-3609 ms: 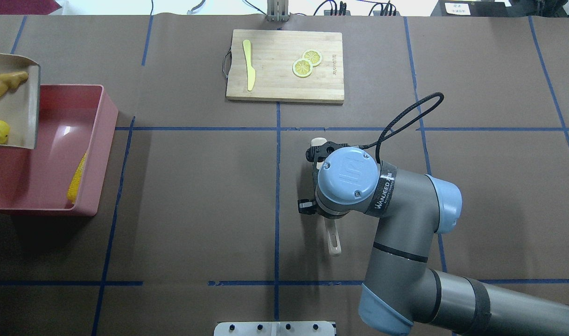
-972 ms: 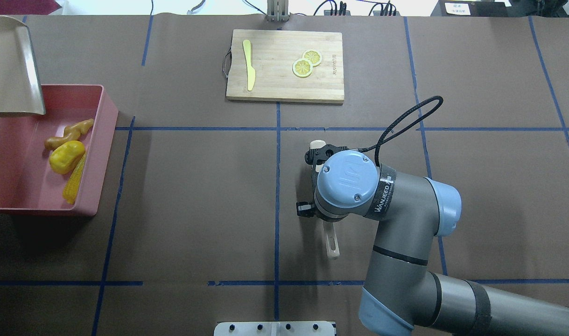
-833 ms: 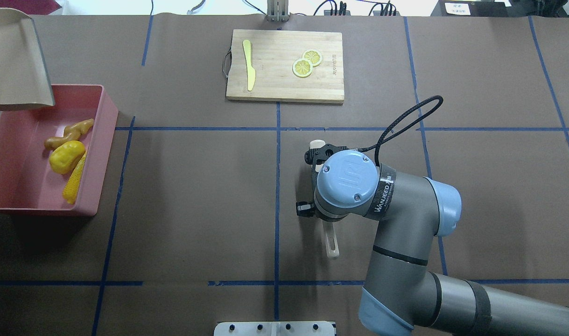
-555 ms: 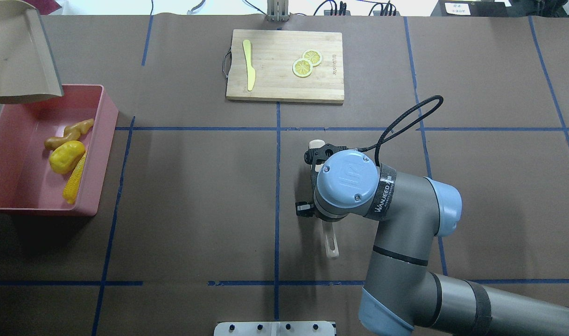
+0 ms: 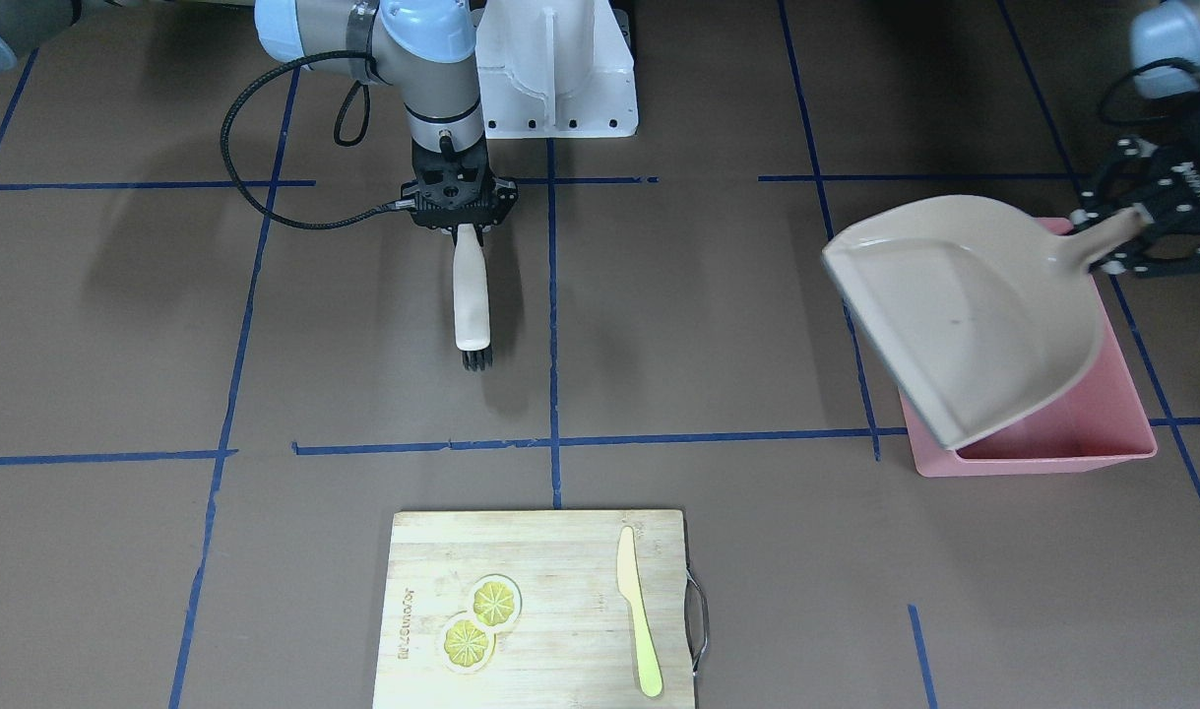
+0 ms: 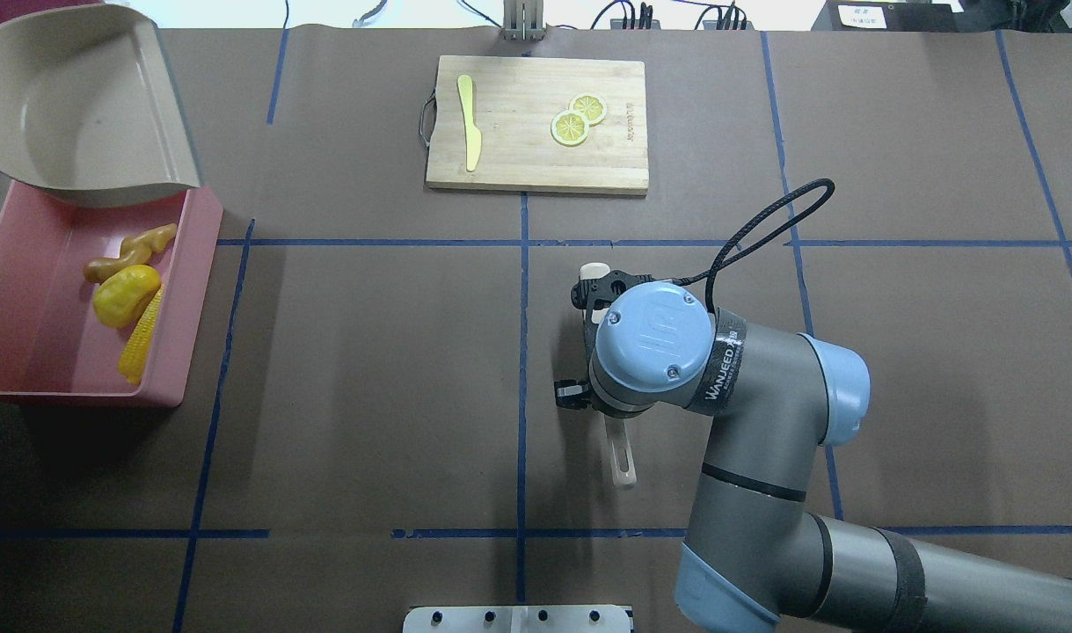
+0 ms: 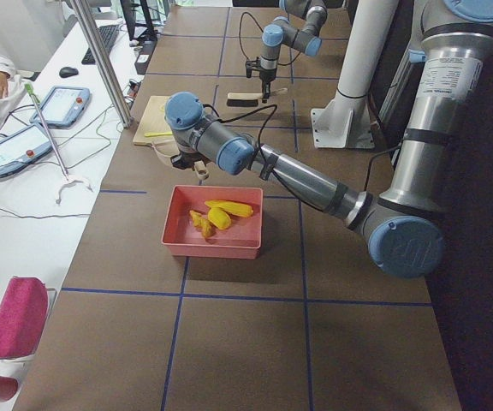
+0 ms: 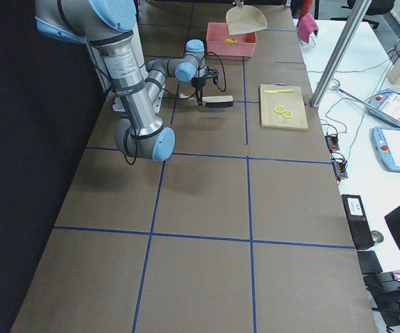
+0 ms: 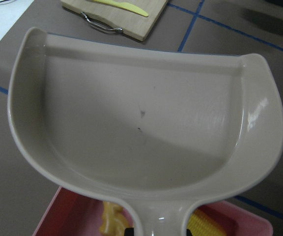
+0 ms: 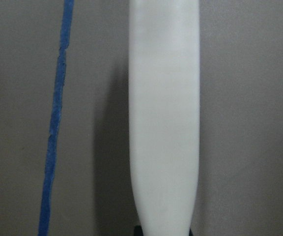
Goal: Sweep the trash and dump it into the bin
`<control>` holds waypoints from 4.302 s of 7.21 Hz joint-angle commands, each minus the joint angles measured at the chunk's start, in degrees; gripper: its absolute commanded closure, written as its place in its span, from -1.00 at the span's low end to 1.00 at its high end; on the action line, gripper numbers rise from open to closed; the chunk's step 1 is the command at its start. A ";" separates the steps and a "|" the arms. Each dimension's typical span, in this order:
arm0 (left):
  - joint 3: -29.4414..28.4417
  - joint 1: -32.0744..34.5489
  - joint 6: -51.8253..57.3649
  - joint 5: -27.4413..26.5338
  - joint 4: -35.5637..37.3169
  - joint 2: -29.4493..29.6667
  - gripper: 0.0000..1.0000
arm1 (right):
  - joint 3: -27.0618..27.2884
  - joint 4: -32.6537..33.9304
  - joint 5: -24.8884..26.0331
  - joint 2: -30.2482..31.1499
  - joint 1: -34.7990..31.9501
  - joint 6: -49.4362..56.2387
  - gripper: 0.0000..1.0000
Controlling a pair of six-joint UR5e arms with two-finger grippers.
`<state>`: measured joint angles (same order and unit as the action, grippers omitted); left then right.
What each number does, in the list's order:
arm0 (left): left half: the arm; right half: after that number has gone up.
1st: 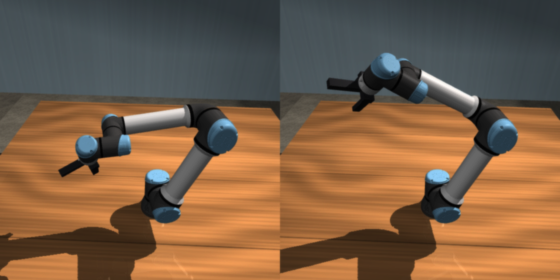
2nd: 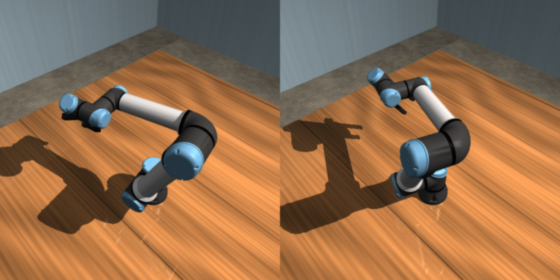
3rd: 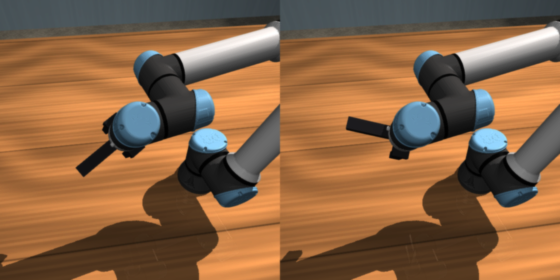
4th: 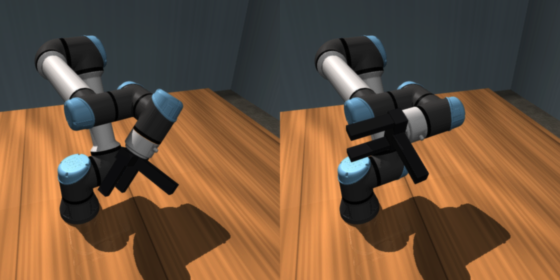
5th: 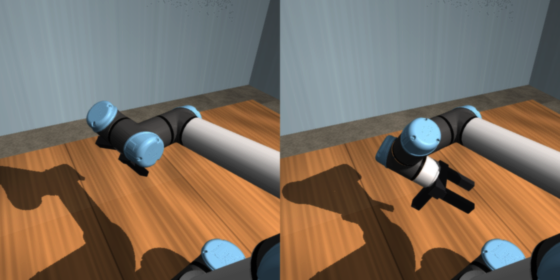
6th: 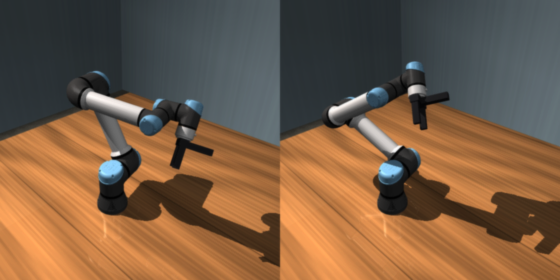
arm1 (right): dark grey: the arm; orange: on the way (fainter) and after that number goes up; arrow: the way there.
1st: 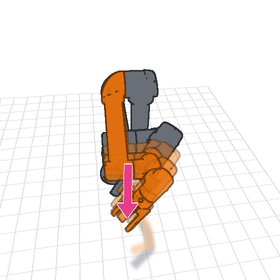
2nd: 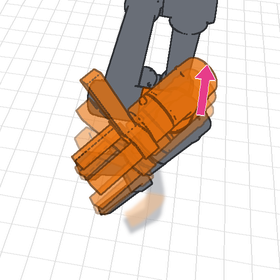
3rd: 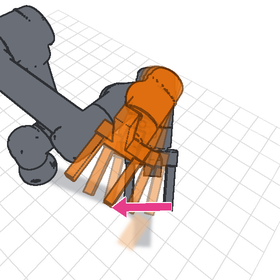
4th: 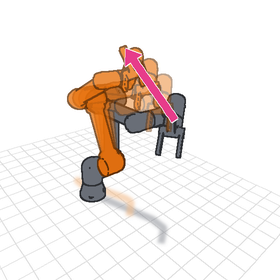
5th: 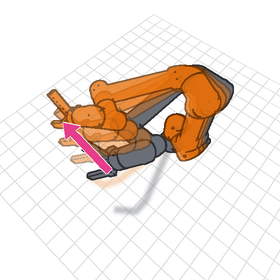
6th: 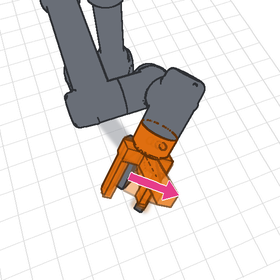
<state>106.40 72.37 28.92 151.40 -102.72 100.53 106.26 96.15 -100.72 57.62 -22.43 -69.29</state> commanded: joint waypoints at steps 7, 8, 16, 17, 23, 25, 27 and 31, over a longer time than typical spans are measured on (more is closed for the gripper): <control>-4.78 -26.47 -2.02 -14.72 -7.85 6.85 0.85 | 0.44 0.00 0.00 0.03 -0.16 -0.15 1.00; -5.50 -29.53 -4.37 -18.55 -8.02 8.09 0.83 | 0.79 0.00 0.00 0.12 -0.25 -0.15 1.00; -11.65 -35.54 -10.02 -22.71 -15.14 12.23 0.42 | 1.06 0.00 -0.09 0.38 -0.25 -0.15 1.00; -12.09 -35.54 -10.02 -22.81 -15.14 12.23 -0.10 | 1.06 0.00 -0.09 0.38 -0.25 -0.15 1.00; -6.48 -32.57 -11.86 -23.96 -14.44 11.45 -0.99 | 0.97 0.00 -0.09 0.99 -0.25 -0.15 1.00; -4.72 -27.83 -19.91 -24.13 -14.00 11.35 -1.00 | 1.06 0.00 -0.09 1.26 -0.25 -0.15 1.00; -4.80 -20.64 -23.72 -24.31 -13.74 9.44 -1.00 | 1.06 0.00 -0.09 1.53 -0.25 -0.15 1.00; -5.77 -7.27 -22.85 -25.96 -3.64 5.14 -1.00 | 0.97 0.00 -0.09 1.70 -0.25 0.55 1.00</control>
<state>100.75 61.16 5.98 126.50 -108.65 107.92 107.30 96.12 -100.81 59.30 -22.67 -69.09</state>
